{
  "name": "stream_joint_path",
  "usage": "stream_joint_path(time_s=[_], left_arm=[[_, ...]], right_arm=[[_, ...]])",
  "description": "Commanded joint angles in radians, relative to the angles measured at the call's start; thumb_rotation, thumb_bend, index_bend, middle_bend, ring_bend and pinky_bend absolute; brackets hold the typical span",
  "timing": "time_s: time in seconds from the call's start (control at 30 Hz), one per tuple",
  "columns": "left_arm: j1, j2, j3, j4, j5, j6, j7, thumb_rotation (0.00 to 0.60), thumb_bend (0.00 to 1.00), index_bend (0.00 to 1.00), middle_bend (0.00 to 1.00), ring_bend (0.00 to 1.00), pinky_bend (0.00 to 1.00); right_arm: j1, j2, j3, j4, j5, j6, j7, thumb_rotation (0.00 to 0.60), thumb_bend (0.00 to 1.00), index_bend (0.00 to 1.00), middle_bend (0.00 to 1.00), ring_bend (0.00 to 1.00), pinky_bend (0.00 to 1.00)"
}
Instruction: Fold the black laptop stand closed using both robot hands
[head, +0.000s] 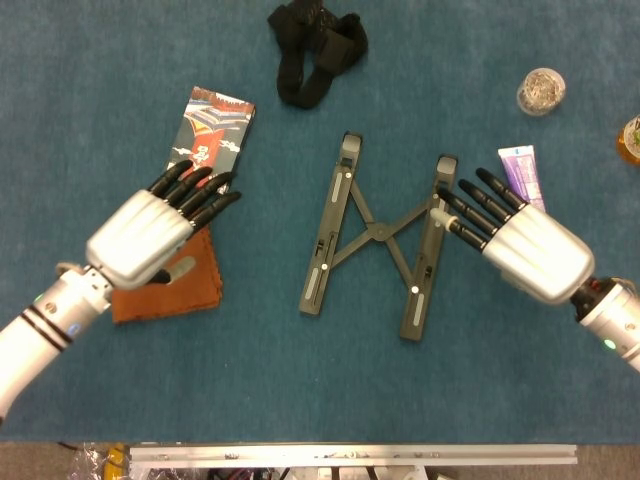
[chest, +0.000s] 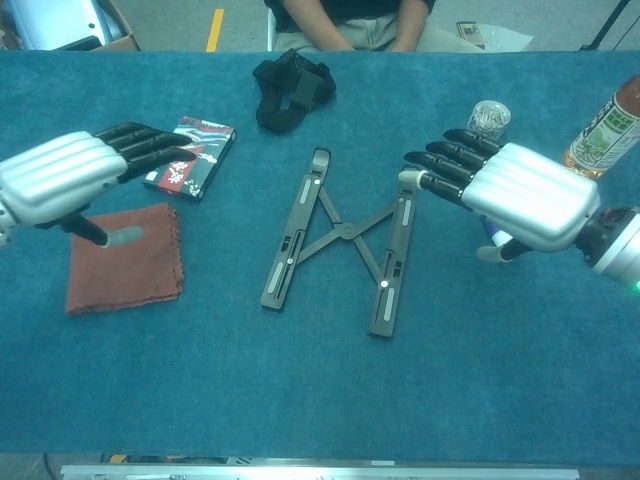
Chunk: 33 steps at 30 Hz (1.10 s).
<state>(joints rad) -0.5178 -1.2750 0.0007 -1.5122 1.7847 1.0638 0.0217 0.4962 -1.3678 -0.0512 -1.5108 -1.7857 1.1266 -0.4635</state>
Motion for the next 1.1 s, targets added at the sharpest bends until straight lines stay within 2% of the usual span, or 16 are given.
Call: stream_joint_path(time_s=[0.03,0.2,0.4,0.63,1.1], left_arm=[[-0.030,-0.031,-0.006,0.026,-0.004,-0.023,-0.008,0.600,0.28,0.00,0.00,0.00,0.04],[-0.062,-0.076,-0.010,0.056,-0.010,-0.028,-0.017,0.600,0.28,0.00,0.00,0.00,0.04],[-0.090,-0.119,-0.007,0.091,-0.008,-0.017,-0.037,0.600,0.28,0.00,0.00,0.00,0.04],[-0.122,-0.175,-0.015,0.141,-0.020,-0.007,-0.060,0.600,0.28,0.00,0.00,0.00,0.04],[-0.189,-0.228,-0.042,0.144,-0.146,-0.121,-0.055,0.600,0.28,0.00,0.00,0.00,0.04]], right_arm=[[0.004,-0.009,-0.001,0.020,-0.012,0.001,-0.026,0.600,0.00,0.00,0.00,0.00,0.04],[0.006,-0.026,0.004,0.052,0.001,-0.008,-0.042,0.600,0.00,0.00,0.00,0.00,0.03],[0.019,-0.090,0.020,0.141,-0.018,0.014,-0.069,0.600,0.00,0.00,0.00,0.00,0.03],[0.032,-0.152,0.005,0.230,-0.056,0.031,-0.070,0.600,0.00,0.00,0.00,0.00,0.02],[0.061,-0.274,-0.036,0.393,-0.132,0.075,-0.024,0.600,0.02,0.00,0.00,0.00,0.02]])
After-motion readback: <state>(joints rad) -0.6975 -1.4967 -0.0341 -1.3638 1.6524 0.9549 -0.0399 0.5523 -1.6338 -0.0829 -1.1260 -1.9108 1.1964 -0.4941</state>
